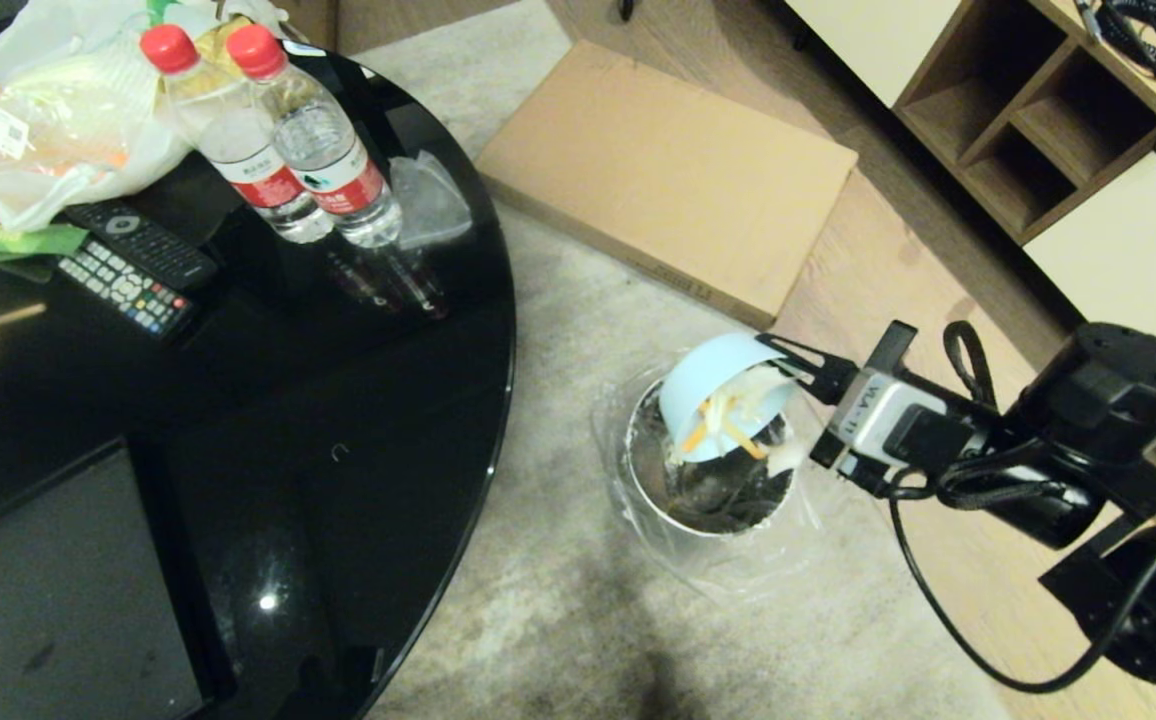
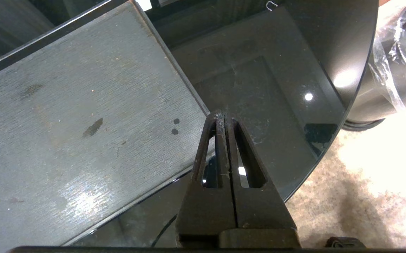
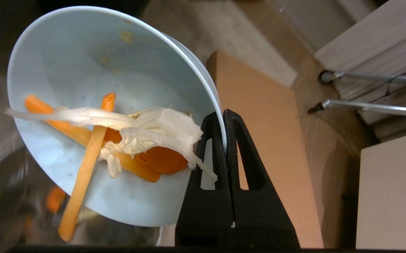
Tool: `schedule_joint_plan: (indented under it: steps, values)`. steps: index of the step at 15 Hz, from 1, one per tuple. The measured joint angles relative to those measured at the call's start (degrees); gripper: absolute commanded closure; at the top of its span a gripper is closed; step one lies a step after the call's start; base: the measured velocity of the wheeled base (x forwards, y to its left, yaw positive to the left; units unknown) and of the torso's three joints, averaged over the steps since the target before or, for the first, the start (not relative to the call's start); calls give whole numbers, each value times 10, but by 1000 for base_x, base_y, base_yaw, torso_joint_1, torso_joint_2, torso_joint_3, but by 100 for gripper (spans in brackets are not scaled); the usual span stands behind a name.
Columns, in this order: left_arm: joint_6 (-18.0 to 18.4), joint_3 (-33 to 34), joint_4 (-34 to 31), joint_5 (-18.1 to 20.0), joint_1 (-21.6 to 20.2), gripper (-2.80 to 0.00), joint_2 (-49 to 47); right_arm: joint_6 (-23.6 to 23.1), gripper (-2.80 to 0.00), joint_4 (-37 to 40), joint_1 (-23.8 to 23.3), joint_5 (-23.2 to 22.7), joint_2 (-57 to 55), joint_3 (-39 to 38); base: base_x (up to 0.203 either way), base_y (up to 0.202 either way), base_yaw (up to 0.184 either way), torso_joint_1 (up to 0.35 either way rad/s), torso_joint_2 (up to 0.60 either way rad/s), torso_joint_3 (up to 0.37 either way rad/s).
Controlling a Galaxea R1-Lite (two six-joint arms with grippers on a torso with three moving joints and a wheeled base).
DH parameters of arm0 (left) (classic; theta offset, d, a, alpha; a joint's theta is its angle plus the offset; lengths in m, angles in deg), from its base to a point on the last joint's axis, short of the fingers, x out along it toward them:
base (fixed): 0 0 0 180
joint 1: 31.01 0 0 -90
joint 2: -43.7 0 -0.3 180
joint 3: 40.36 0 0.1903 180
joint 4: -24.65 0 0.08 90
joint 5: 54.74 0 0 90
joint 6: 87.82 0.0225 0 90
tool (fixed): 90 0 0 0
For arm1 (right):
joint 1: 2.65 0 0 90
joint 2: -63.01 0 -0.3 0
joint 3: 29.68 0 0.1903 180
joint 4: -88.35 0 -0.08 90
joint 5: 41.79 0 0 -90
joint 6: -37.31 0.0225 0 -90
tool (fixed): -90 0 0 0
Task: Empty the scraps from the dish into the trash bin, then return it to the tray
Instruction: Pour the leftover food from the bowl into the trash can
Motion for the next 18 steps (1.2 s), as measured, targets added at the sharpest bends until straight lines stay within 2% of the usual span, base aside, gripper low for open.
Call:
schedule_joint_plan:
  steps: [3,10,18]
  values:
    - [0,0,0,0,0,0,0,-29,0,41,-18,1,-3,13,0,0,0,0,0,0]
    - [0,0,0,0,0,0,0,-32,0,38,-22,1,-20,34,0,0,0,0,0,0]
    - [0,0,0,0,0,0,0,-9,0,40,-24,2,-30,72,0,0,0,0,0,0]
